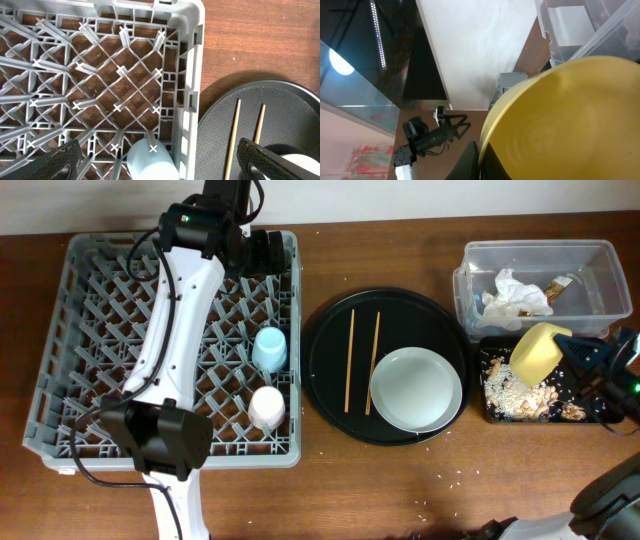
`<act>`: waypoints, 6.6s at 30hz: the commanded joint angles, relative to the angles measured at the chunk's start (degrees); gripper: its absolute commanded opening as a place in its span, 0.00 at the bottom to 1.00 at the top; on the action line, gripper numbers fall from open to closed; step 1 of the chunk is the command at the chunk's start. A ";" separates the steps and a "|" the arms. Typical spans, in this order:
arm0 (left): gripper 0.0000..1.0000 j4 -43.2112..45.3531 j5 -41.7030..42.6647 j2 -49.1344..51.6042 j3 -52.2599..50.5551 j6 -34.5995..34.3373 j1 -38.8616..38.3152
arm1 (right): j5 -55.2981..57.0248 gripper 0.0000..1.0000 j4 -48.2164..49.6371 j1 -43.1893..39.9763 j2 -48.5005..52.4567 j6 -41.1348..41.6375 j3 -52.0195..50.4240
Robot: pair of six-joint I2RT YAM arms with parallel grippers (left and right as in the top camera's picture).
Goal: Sort waste into correct bins and load items into the dishwasher rack
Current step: 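Tip the yellow bowl's food scraps onto the black tray with the right gripper, then set the yellow bowl down on the round tray and withdraw the right gripper, then reach the left gripper to the white plate and grasp its rim, then carry the white plate to the rack and stand it upright with the left gripper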
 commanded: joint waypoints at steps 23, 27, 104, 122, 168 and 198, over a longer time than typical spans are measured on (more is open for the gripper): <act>0.99 -0.09 -0.42 -0.87 0.61 -0.55 -0.02 | 94.66 0.04 6.80 67.10 -1.77 -2.80 17.38; 0.99 -0.09 -0.42 -0.87 0.61 -0.55 -0.02 | 97.81 0.04 10.38 68.00 6.95 -2.82 17.38; 0.89 -3.28 -0.26 7.69 -0.37 -8.28 -24.65 | 76.35 0.72 -23.52 32.24 -14.12 -0.59 21.75; 0.35 -1.16 5.22 22.51 -0.37 -6.62 -27.87 | 76.39 0.74 -23.45 32.24 -14.10 -0.81 21.70; 0.00 -14.71 -46.25 20.50 39.52 5.79 -11.58 | 76.83 0.82 -23.28 32.24 -14.05 -1.44 21.70; 0.00 -16.41 -44.17 19.82 24.46 -5.95 -1.62 | 76.83 0.91 -23.08 32.24 -14.01 -1.44 21.70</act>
